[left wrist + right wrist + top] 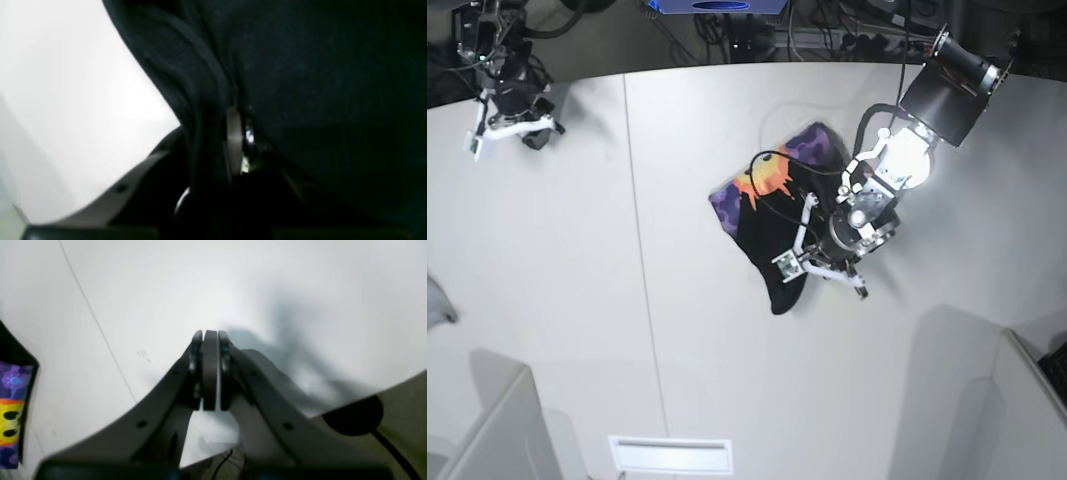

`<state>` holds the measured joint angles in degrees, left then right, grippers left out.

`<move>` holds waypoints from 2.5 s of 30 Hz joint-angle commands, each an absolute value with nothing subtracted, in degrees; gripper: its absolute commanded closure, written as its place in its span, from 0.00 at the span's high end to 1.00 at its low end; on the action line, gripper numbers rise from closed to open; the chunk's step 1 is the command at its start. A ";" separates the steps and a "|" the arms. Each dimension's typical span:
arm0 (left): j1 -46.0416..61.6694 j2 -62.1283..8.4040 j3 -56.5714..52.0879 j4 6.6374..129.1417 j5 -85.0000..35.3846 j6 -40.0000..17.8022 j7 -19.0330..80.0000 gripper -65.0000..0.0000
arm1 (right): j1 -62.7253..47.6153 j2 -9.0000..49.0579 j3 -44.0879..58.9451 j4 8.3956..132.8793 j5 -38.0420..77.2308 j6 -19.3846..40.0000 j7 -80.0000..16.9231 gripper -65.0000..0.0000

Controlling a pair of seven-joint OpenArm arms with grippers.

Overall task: Fold the T-shirt properly
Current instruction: 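Fold the bundle over with the left gripper and flatten it, then release the folded shirt and raise the left gripper away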

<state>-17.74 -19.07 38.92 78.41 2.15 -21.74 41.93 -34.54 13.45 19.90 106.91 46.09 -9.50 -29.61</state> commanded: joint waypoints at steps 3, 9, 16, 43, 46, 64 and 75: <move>-18.77 -18.59 43.65 77.14 -0.92 -24.92 44.70 0.00 | -34.95 11.56 22.11 107.91 46.29 -9.10 -28.44 0.00; -22.20 -17.80 49.80 77.23 -0.84 -24.92 44.62 0.00 | -35.65 10.33 22.55 107.91 46.29 -9.10 -28.44 0.00; -25.19 -15.52 57.01 77.23 -0.66 -24.92 44.62 0.00 | -35.65 10.24 22.64 107.74 46.29 -9.10 -28.44 0.00; -30.11 -13.85 62.37 73.27 -1.01 -31.25 36.88 0.00 | -35.65 8.66 22.64 107.74 46.29 -9.10 -28.62 0.00; -30.11 -13.85 62.37 73.19 -1.01 -31.25 36.88 0.00 | -35.65 8.66 22.64 107.74 46.29 -9.10 -28.62 0.00; -34.42 -13.76 62.11 73.63 -0.66 -30.99 36.70 0.79 | -35.38 8.66 22.02 107.74 46.29 -9.10 -28.62 0.00; -31.60 -10.07 40.84 83.03 -0.57 -30.99 36.97 0.87 | -35.30 9.01 22.02 107.82 46.20 -9.10 -28.53 0.00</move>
